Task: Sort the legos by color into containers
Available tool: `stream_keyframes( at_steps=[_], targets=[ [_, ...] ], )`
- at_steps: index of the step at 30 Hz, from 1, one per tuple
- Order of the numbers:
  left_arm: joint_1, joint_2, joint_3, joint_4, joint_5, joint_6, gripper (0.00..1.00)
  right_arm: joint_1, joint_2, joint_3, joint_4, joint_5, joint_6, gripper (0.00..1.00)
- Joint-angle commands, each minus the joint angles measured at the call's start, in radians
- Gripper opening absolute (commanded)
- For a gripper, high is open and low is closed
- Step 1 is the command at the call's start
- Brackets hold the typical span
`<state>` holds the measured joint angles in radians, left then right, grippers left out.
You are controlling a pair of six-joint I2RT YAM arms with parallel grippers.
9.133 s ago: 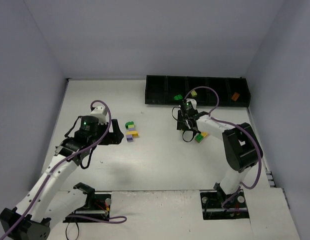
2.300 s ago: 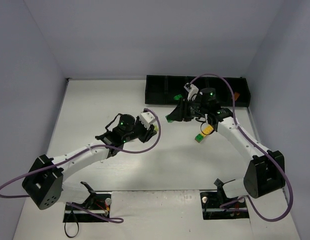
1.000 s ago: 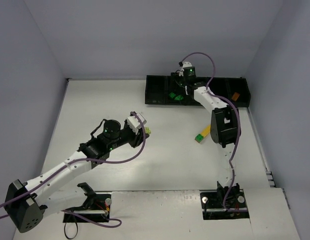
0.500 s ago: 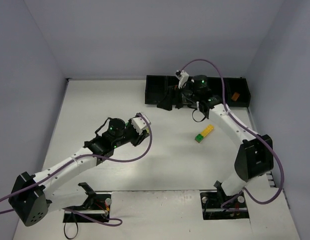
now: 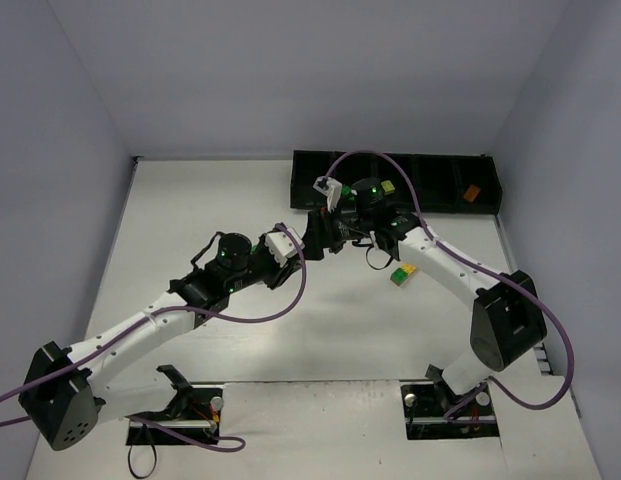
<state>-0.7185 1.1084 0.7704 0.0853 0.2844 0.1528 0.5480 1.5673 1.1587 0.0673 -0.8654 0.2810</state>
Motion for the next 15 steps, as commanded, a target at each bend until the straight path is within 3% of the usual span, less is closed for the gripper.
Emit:
stream_keyframes(
  at_steps=[1,8,11,13,14,15],
  targets=[
    [0.007,-0.001,0.055,0.087,0.012,0.016,0.00,0.026,-0.053,-0.005,0.071,-0.018,0.017,0.74],
    [0.007,0.004,0.056,0.102,-0.001,0.017,0.00,0.036,-0.053,-0.028,0.080,-0.015,0.027,0.70],
    [0.007,0.008,0.058,0.106,-0.001,0.016,0.00,0.038,-0.050,-0.034,0.083,-0.014,0.021,0.55],
    [0.007,0.013,0.056,0.111,-0.002,0.013,0.05,0.036,-0.047,-0.034,0.081,-0.006,0.015,0.32],
    [0.007,0.013,0.055,0.113,-0.011,0.005,0.10,0.035,-0.046,-0.033,0.081,0.000,0.011,0.22],
    [0.007,0.016,0.052,0.117,-0.017,0.005,0.19,0.033,-0.046,-0.030,0.080,0.009,0.001,0.06]
  ],
)
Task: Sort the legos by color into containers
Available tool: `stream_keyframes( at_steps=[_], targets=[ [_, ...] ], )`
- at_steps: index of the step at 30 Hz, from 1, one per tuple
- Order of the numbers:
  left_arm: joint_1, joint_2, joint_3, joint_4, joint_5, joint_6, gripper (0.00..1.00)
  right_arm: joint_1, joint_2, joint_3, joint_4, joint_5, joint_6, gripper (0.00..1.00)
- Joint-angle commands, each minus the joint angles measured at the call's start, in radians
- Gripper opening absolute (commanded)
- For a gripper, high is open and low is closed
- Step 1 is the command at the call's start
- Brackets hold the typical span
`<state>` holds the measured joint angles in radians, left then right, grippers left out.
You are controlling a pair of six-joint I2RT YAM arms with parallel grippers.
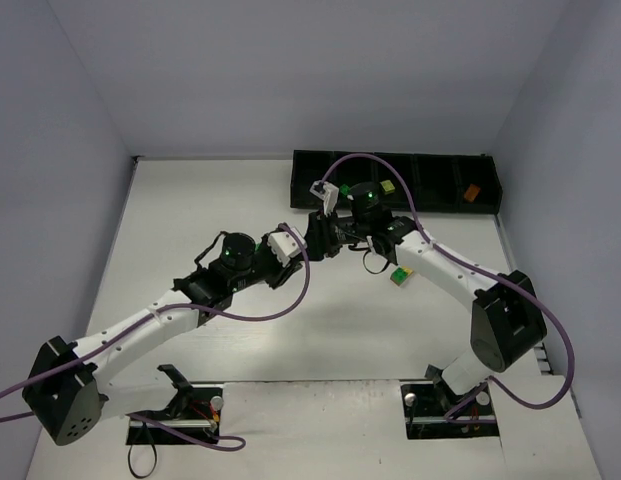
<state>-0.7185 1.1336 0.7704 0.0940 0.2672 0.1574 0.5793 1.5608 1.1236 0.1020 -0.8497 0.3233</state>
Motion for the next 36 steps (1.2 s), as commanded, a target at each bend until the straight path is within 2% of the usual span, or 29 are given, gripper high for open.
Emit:
stream_keyframes(
  at_steps=[1,3,4,7,8,10,11,12,16,17,22,32,33,34,36],
  targets=[
    [0.007,-0.009,0.049,0.110,-0.005,-0.004,0.25,0.001,-0.038,0.008,0.044,0.014,-0.046,0.01],
    [0.007,-0.008,0.041,0.115,-0.049,-0.028,0.38,-0.013,-0.034,0.015,0.038,0.041,-0.061,0.00],
    [0.007,-0.009,0.038,0.121,-0.066,-0.039,0.51,-0.022,-0.033,0.018,0.035,0.082,-0.067,0.00],
    [0.007,-0.012,0.033,0.115,-0.134,-0.091,0.68,-0.079,-0.033,0.036,0.024,0.155,-0.093,0.00],
    [0.007,-0.012,0.035,0.105,-0.152,-0.126,0.69,-0.097,-0.033,0.044,0.012,0.223,-0.104,0.00],
    [0.007,-0.017,0.046,0.073,-0.219,-0.157,0.71,-0.159,-0.027,0.071,0.005,0.303,-0.133,0.00],
    [0.007,-0.018,0.047,0.063,-0.244,-0.212,0.72,-0.182,-0.025,0.082,0.002,0.393,-0.139,0.00],
    [0.008,-0.015,0.065,0.012,-0.335,-0.289,0.74,-0.237,-0.006,0.117,0.002,0.503,-0.171,0.00],
    [0.010,0.006,0.101,-0.088,-0.424,-0.384,0.75,-0.282,0.053,0.185,0.005,0.737,-0.231,0.00],
    [0.011,0.020,0.110,-0.153,-0.436,-0.406,0.75,-0.291,0.097,0.206,0.008,0.835,-0.240,0.00],
    [0.021,0.052,0.167,-0.318,-0.563,-0.597,0.76,-0.354,0.278,0.370,0.019,1.030,-0.254,0.00],
    [0.036,0.158,0.254,-0.465,-0.599,-0.769,0.76,-0.407,0.583,0.637,0.024,1.095,-0.256,0.09],
    [0.040,0.167,0.259,-0.471,-0.602,-0.785,0.76,-0.412,0.596,0.648,0.024,1.091,-0.250,0.13],
    [0.042,0.185,0.265,-0.481,-0.605,-0.791,0.76,-0.417,0.607,0.660,0.024,1.075,-0.248,0.24],
    [0.054,0.210,0.280,-0.487,-0.603,-0.803,0.76,-0.423,0.624,0.680,0.024,1.066,-0.253,0.35]
  ],
)
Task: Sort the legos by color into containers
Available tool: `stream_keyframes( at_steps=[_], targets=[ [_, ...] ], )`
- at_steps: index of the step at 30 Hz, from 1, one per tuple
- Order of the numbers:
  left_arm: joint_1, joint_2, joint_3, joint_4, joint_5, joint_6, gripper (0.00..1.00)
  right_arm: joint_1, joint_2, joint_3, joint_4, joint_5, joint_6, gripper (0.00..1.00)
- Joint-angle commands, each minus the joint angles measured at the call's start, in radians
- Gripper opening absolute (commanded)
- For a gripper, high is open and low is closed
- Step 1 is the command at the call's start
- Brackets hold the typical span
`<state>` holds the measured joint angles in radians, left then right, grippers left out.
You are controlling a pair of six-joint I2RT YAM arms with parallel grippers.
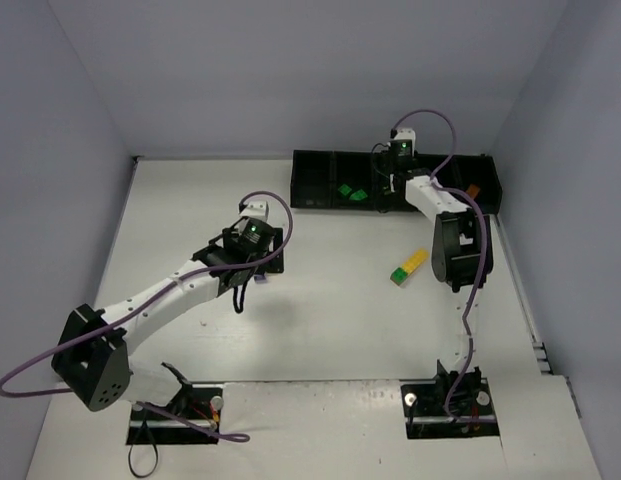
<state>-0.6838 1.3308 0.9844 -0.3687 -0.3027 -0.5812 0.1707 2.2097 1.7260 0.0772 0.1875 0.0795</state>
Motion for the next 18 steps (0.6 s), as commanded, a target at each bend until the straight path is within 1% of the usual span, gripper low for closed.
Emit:
stream_keyframes(
  at_steps=[1,4,6,7,12,14,18],
  targets=[
    [0.023,0.042,0.075,-0.036,-0.032,-0.069,0.76,-0.014,-0.025,0.081,0.049,0.018,-0.012,0.47],
    [0.044,0.105,0.108,-0.058,-0.026,-0.083,0.76,-0.014,-0.042,0.078,0.047,-0.020,-0.027,0.60],
    [0.056,0.136,0.128,-0.064,-0.015,-0.092,0.76,-0.014,-0.076,0.054,0.047,-0.034,-0.032,0.61],
    [0.067,0.168,0.134,-0.071,-0.013,-0.095,0.76,-0.014,-0.088,0.041,0.049,-0.040,-0.035,0.63],
    [0.107,0.251,0.157,-0.075,0.008,-0.092,0.76,-0.014,-0.198,-0.043,0.049,-0.088,-0.044,0.64],
    [0.127,0.283,0.166,-0.067,0.031,-0.086,0.76,-0.016,-0.263,-0.107,0.050,-0.105,-0.018,0.64],
    [0.139,0.323,0.184,-0.044,0.033,-0.065,0.76,-0.011,-0.376,-0.229,0.078,-0.157,0.045,0.64]
  ],
)
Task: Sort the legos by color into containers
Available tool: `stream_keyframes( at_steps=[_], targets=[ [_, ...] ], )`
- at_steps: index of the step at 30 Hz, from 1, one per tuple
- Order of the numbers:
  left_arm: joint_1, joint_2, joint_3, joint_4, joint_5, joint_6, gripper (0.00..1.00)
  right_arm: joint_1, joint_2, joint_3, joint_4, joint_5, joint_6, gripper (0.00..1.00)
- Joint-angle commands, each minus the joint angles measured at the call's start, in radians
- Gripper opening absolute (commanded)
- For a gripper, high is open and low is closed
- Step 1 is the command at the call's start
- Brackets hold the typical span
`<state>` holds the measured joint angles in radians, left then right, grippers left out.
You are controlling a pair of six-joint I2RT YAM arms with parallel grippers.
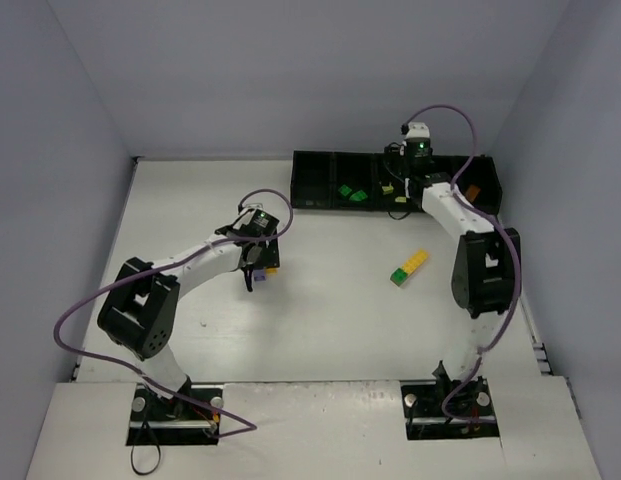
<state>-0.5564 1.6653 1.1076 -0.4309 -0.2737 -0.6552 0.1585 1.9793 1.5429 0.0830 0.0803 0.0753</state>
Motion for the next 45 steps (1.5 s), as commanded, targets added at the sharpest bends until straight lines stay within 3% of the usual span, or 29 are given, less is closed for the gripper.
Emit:
stream_keyframes(
  at_steps=[1,5,14,22,24,30,33,36,37,40,45],
  targets=[
    [0.012,-0.001,0.067,0.032,0.005,0.012,0.76,0.003,-0.186,-0.067,0.078,-0.059,0.057,0.64],
    [0.012,0.030,0.098,0.052,-0.012,0.020,0.76,0.019,-0.266,-0.171,0.089,-0.066,0.080,0.64],
    [0.012,0.099,0.129,0.073,-0.010,0.020,0.58,0.044,-0.401,-0.338,0.093,-0.106,0.115,0.64],
    [0.013,0.126,0.110,0.122,-0.030,0.019,0.49,0.049,-0.471,-0.420,0.093,-0.119,0.118,0.64],
    [0.012,0.136,0.110,0.142,-0.035,0.032,0.42,0.053,-0.482,-0.432,0.093,-0.123,0.116,0.64],
    [0.013,0.154,0.112,0.175,-0.059,0.068,0.36,0.067,-0.508,-0.486,0.092,-0.134,0.104,0.64],
    [0.012,0.159,0.109,0.175,-0.059,0.068,0.28,0.070,-0.516,-0.501,0.092,-0.142,0.107,0.64],
    [0.010,0.157,0.100,0.182,-0.048,0.071,0.14,0.078,-0.524,-0.504,0.089,-0.163,0.106,0.64],
    [0.010,0.152,0.094,0.182,-0.044,0.074,0.02,0.081,-0.525,-0.501,0.089,-0.169,0.104,0.64],
    [-0.002,0.111,0.069,0.205,-0.032,0.112,0.00,0.098,-0.531,-0.485,0.077,-0.229,0.098,0.64],
    [-0.028,-0.089,-0.062,0.381,0.054,0.305,0.00,0.153,-0.511,-0.406,0.035,-0.486,0.122,0.64]
  ],
)
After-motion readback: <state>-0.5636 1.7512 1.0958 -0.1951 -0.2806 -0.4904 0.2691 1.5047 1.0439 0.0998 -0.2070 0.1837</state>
